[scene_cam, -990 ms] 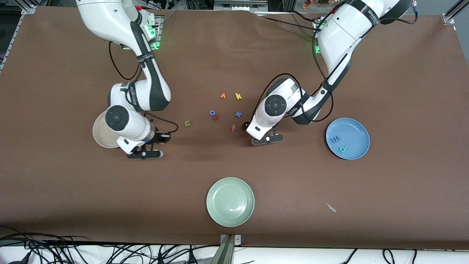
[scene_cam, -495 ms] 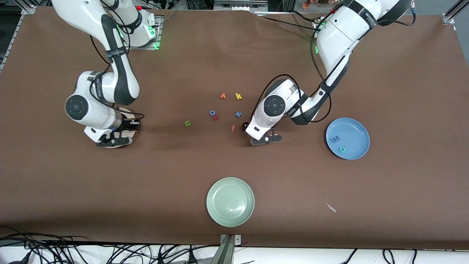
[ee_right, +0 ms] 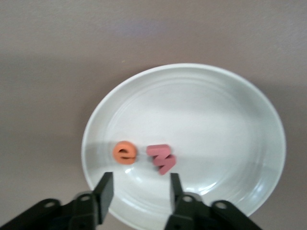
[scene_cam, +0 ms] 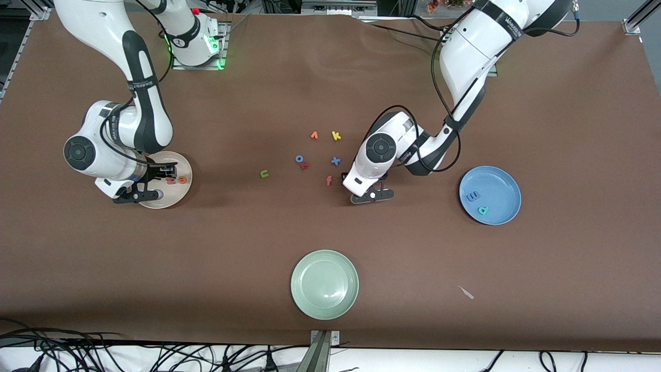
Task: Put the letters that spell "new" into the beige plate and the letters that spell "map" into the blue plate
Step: 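Drop the W onto the white plate while the left gripper grasps the d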
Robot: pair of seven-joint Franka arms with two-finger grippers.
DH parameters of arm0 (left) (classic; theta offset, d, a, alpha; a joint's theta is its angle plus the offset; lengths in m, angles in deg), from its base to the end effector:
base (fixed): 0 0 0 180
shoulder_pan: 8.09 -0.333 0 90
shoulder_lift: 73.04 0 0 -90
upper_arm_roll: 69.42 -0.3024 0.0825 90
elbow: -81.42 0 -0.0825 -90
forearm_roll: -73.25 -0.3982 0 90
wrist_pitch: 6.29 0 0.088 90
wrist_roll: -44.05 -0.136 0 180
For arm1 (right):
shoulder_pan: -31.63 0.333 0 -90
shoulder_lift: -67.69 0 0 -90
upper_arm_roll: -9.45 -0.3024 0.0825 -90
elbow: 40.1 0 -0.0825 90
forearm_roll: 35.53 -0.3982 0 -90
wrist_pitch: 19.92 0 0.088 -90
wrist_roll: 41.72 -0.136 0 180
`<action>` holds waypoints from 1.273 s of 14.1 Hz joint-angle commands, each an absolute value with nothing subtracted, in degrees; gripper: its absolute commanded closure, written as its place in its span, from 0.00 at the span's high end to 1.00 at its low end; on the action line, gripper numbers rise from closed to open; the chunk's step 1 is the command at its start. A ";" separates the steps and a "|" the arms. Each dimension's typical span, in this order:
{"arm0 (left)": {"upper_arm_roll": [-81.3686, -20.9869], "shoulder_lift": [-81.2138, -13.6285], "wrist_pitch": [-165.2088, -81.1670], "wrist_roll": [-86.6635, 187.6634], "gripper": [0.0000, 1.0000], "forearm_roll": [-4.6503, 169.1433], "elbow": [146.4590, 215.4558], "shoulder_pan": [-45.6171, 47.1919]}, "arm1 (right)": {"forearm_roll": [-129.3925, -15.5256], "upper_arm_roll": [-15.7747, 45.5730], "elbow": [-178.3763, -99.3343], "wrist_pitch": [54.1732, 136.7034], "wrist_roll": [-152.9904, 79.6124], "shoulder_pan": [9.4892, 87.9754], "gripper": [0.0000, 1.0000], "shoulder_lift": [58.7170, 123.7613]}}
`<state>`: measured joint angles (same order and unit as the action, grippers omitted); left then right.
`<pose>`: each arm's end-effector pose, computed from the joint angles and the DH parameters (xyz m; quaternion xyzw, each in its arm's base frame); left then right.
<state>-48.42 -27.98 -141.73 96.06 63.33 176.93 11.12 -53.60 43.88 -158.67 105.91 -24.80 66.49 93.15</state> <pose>0.5268 -0.4215 0.1188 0.9936 0.0870 -0.0611 0.0371 0.5609 0.0111 0.1808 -0.9928 -0.0524 0.1078 0.0071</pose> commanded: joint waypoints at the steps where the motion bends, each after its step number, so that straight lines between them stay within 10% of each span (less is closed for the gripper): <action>1: -49.82 -27.78 -141.73 96.26 0.00 63.85 176.43 12.04 | -54.51 43.38 -155.76 100.67 -30.63 68.54 1.00 91.95; 18: -49.55 -41.22 -112.13 60.58 0.00 63.68 177.92 -9.39 | -55.48 32.04 -160.15 124.03 -65.62 83.84 1.00 94.31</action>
<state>-49.89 -39.66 -114.67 64.41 63.32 175.30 -6.20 -54.51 32.99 -159.01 120.92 -64.57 83.98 93.63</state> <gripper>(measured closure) 0.705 0.000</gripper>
